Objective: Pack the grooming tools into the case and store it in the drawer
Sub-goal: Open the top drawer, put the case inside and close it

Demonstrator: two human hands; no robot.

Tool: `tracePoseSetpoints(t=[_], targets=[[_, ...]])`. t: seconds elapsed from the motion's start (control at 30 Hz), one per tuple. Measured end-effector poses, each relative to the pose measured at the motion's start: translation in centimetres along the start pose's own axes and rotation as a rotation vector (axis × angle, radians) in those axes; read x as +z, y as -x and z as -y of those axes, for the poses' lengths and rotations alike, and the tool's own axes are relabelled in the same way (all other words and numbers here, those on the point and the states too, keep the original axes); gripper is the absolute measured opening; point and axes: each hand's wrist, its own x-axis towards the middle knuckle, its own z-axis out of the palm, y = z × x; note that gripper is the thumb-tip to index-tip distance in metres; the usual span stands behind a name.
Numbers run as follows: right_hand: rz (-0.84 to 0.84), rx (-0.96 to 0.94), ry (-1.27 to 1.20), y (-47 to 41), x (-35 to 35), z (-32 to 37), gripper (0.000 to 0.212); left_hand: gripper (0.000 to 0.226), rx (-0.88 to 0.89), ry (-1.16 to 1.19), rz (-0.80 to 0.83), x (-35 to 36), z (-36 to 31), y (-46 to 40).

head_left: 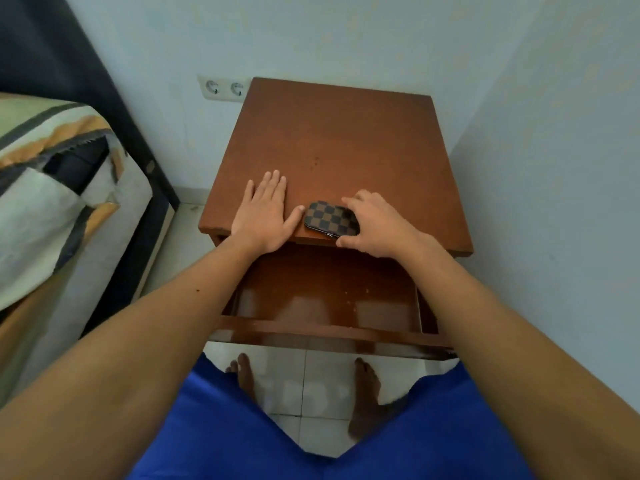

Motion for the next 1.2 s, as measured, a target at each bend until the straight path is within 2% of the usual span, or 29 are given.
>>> tracePoseSetpoints(t=[0.13, 0.27, 0.37, 0.57, 0.63, 0.77, 1.1, 1.2], targets=[[0.038, -0.069, -0.019, 0.6, -0.4, 0.2, 0.079, 0.083, 0.007, -0.020, -0.002, 0.1, 0.0, 0.0], [0.043, -0.247, -0.011, 4.0, 1.4, 1.3, 0.078, 0.084, 0.013, -0.032, 0.017, 0.0, 0.2, 0.1], [0.143, -0.314, -0.024, 6.6, 4.2, 1.6, 0.076, 0.084, 0.014, -0.046, 0.025, -0.1, 0.0, 0.1], [0.363, -0.105, -0.116, 3.3, 9.1, -0.2, 0.073, 0.085, 0.020, -0.067, 0.017, 0.1, 0.1, -0.1], [0.373, -0.064, -0.140, 1.6, 10.4, -0.3, 0.067, 0.085, 0.016, -0.070, 0.022, 0.1, 0.1, -0.1], [0.396, 0.008, -0.166, 0.3, 12.7, 0.2, 0.088, 0.085, 0.011, -0.072, 0.020, 0.1, 0.1, -0.1], [0.383, 0.000, -0.189, 0.3, 13.9, -0.6, 0.086, 0.084, 0.005, -0.079, 0.018, 0.2, 0.0, -0.1], [0.327, -0.008, -0.212, 1.0, 12.9, -0.6, 0.085, 0.084, 0.004, -0.073, 0.017, 0.1, -0.2, -0.1]])
